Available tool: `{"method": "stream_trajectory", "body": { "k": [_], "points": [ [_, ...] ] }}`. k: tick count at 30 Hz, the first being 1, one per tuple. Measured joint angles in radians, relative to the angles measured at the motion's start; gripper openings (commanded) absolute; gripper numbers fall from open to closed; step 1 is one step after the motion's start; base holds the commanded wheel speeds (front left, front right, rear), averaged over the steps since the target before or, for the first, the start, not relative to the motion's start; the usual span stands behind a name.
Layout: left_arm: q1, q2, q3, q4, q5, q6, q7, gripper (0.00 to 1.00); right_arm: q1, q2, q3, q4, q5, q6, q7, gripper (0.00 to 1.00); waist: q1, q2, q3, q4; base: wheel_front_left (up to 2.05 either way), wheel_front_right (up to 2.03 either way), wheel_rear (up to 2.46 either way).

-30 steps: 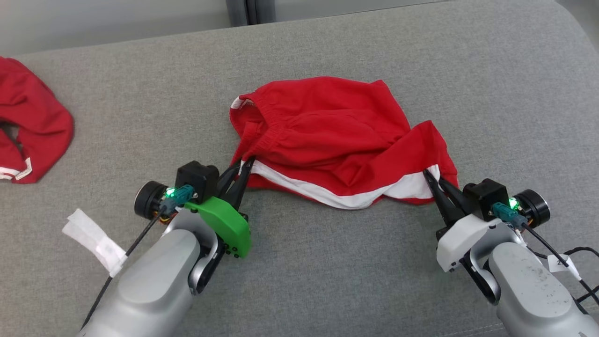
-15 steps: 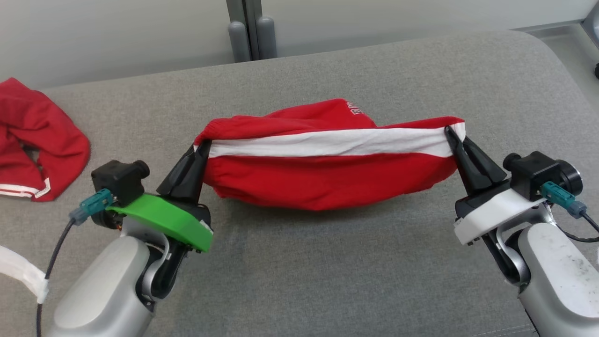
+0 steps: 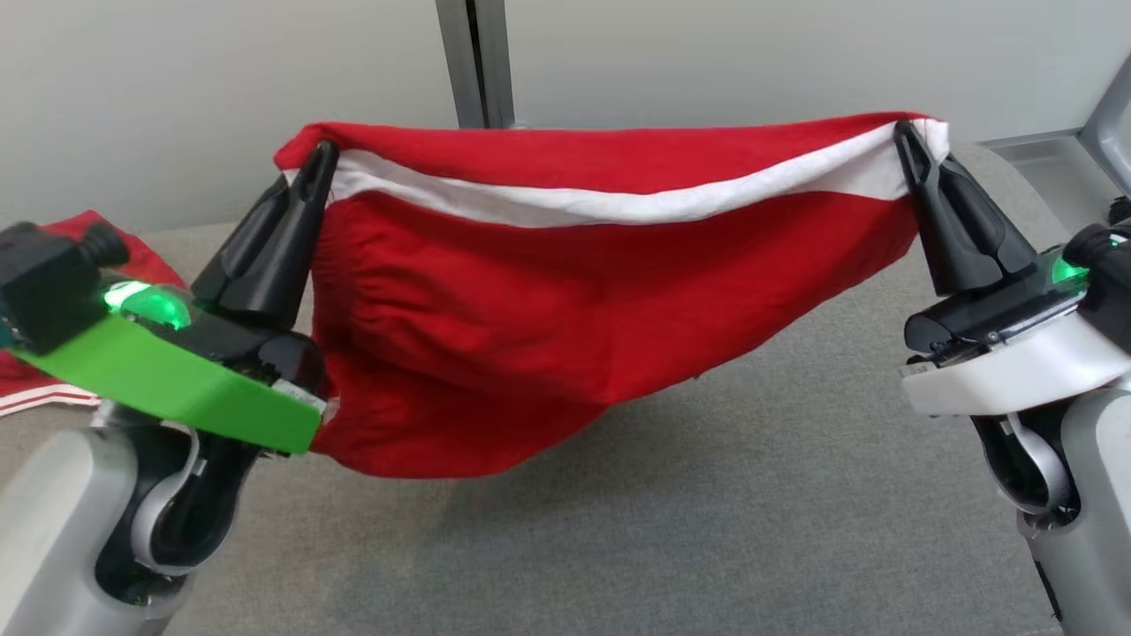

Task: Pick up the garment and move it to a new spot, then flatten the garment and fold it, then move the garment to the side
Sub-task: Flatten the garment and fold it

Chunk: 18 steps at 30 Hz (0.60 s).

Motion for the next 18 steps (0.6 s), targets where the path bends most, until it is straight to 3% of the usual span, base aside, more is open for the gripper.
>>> {"method": "stream_trajectory", "body": {
  "k": [5,10,14,18],
  "points": [
    [-0.045,0.036,0.049,-0.14,-0.058,0.051,0.076,0.0,-0.002,0.015,-0.026,-0.106,0.007,0.0,0.043,0.0,0.0,0.0,-0.009,0.001,0.0,0.0,0.0],
    [-0.08,0.062,0.055,-0.148,-0.06,0.077,0.127,0.0,-0.014,0.03,-0.026,-0.131,0.012,0.0,0.08,0.0,0.0,0.0,0.011,0.001,0.0,0.0,0.0],
    [-0.117,0.05,0.036,-0.073,-0.061,0.067,0.143,0.0,-0.054,0.042,-0.009,-0.073,0.025,0.0,0.091,0.0,0.0,0.0,0.044,0.002,0.0,0.0,0.0],
    [-0.207,0.013,0.028,0.053,-0.054,0.026,0.137,0.0,-0.172,0.032,0.019,0.048,0.004,0.0,0.071,0.0,0.0,0.0,0.095,0.003,0.0,0.0,0.0]
  ]
}}
